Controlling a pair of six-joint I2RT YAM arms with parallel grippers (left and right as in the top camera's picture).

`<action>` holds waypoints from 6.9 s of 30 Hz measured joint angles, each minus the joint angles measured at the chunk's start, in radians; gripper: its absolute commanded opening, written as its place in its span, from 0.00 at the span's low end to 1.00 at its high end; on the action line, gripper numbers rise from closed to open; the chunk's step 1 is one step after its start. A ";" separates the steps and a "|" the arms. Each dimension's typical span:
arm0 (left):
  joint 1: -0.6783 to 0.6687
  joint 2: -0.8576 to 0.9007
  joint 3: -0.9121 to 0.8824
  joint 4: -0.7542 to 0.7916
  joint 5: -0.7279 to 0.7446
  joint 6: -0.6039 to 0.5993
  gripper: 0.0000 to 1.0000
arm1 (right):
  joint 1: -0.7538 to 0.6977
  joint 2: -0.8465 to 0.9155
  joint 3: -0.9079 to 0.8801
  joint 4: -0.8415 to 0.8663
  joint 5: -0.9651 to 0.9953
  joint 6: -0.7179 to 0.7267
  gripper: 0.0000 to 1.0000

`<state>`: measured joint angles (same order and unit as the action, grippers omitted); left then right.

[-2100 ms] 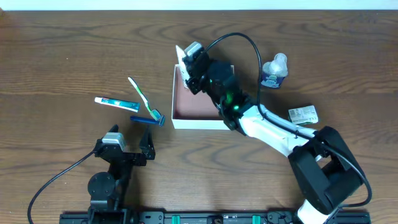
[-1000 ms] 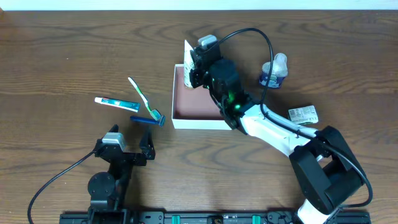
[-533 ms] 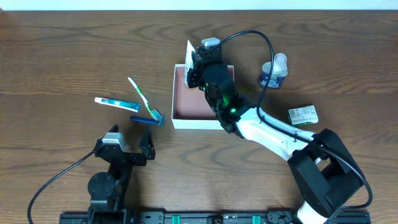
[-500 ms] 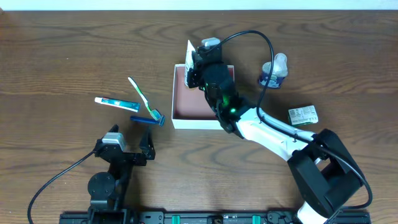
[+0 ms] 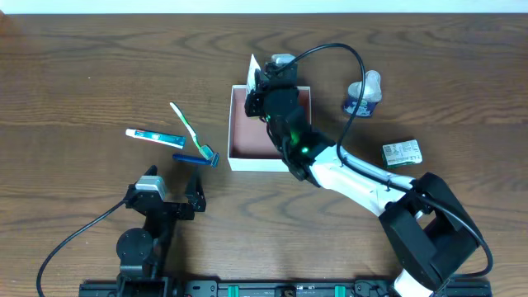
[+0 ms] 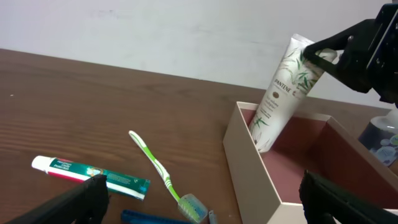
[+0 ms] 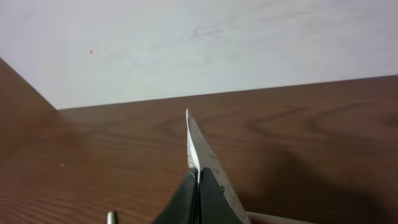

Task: Pack container
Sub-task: 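Stand the tube upright against the box's left wall, then open the right gripper and withdraw from the tube, then move the right gripper to the blue soap pump bottle and grasp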

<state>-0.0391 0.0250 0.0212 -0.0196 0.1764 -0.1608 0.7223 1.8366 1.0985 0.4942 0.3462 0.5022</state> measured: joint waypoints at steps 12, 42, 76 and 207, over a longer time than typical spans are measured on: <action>0.000 0.000 0.000 0.000 0.000 0.000 0.98 | 0.003 0.000 0.000 0.015 -0.027 0.017 0.01; 0.000 0.000 0.000 0.000 0.000 0.000 0.98 | 0.008 0.001 0.008 0.041 -0.090 -0.060 0.36; 0.000 0.000 0.000 0.000 0.000 0.000 0.98 | -0.040 -0.221 0.032 -0.517 -0.151 -0.151 0.29; 0.000 0.000 0.000 0.000 0.000 0.000 0.98 | -0.588 -0.135 0.148 -0.871 -0.374 -0.478 0.13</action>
<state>-0.0391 0.0254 0.0212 -0.0200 0.1764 -0.1608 0.1341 1.7016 1.2461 -0.3763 -0.0280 0.0246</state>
